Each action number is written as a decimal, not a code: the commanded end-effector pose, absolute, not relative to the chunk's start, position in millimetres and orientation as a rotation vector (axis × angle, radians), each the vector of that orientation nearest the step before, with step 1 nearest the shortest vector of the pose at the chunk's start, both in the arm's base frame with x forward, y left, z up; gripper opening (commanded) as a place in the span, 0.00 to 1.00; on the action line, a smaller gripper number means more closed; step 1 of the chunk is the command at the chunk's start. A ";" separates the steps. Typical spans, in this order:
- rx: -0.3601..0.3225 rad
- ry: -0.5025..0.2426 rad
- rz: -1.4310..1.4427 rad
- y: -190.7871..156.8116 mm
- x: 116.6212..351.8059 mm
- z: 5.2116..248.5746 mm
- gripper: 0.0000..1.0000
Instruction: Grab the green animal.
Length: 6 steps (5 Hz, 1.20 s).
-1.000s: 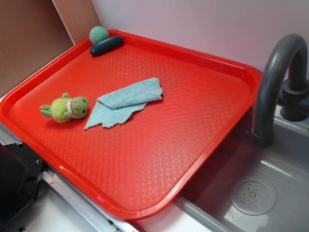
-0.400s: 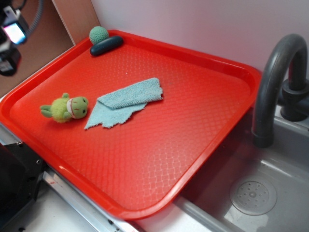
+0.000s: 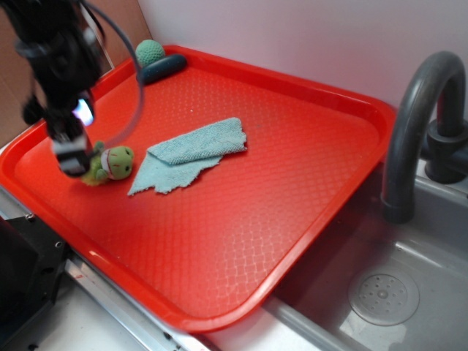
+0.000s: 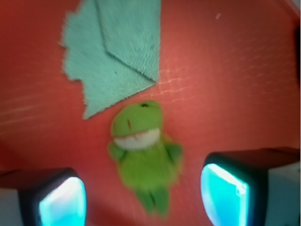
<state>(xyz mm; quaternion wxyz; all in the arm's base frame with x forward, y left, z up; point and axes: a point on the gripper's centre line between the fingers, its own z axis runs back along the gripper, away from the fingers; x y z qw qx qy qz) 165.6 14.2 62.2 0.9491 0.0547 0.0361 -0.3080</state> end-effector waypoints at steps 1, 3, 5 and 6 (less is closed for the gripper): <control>0.157 0.150 -0.705 8.5 166.2 13.8 1.00; 0.117 0.166 -0.645 24.8 168.2 11.6 0.00; 0.101 0.094 -0.233 15.9 181.9 100.8 0.00; 0.027 0.074 -0.014 14.0 183.6 151.2 0.00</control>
